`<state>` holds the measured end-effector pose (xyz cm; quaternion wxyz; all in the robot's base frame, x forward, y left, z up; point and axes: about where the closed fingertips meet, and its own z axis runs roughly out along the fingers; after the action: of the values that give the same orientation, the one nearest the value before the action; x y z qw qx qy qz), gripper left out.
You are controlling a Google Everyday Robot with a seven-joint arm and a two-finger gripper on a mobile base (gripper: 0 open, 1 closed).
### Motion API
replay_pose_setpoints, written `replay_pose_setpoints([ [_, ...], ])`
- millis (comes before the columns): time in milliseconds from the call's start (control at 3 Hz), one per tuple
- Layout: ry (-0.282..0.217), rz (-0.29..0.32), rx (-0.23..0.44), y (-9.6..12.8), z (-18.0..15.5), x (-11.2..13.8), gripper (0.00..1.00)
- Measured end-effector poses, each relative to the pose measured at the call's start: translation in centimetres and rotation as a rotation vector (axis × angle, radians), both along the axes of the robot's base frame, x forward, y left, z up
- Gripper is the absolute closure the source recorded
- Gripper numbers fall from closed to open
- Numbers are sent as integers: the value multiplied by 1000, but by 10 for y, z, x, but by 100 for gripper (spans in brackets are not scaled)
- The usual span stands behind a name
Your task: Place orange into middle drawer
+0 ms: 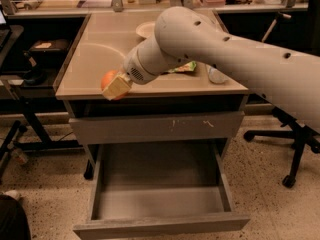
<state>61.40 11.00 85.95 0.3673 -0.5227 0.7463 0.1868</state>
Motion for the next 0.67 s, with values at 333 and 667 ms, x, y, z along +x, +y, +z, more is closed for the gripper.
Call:
replay_pose_setpoints([
  [333, 57, -74, 38, -8, -15, -33, 100],
  [667, 147, -162, 69, -18, -55, -70, 100],
])
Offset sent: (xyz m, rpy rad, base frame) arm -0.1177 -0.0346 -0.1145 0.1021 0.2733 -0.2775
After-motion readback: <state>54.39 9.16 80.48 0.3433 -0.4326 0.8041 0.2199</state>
